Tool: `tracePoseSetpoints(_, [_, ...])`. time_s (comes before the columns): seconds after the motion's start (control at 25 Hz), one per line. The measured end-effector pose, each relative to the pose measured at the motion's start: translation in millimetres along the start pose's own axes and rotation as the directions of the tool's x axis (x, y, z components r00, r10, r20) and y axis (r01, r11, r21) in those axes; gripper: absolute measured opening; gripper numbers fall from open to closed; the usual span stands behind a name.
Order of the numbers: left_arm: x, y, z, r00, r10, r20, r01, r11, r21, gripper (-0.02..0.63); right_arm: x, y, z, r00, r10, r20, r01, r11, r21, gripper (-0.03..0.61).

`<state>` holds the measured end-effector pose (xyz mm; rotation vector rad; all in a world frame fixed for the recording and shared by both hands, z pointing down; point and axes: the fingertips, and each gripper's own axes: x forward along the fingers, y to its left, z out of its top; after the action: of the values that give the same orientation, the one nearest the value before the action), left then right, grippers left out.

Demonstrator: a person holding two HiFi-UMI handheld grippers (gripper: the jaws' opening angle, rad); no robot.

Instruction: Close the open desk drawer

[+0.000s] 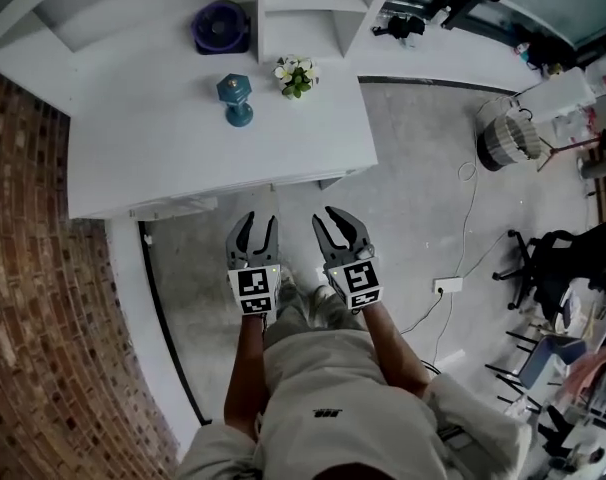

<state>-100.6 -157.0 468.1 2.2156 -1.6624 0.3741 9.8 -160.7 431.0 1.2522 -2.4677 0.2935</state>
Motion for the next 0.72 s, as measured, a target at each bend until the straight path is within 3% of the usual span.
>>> tracePoseSetpoints(0.36, [-53, -8, 18, 0.999, 0.005, 0.054, -0.006, 1.0, 0.03, 0.178, -42, 14, 21, 0.999, 0.002, 0.047, 0.0, 0.999, -0.033, 0.101])
tracePoseSetpoints(0.72, [-53, -17, 29, 0.997, 0.026, 0.071, -0.029, 0.999, 0.042, 0.17, -47, 7, 28, 0.998, 0.021, 0.061, -0.019, 0.999, -0.028, 0.101])
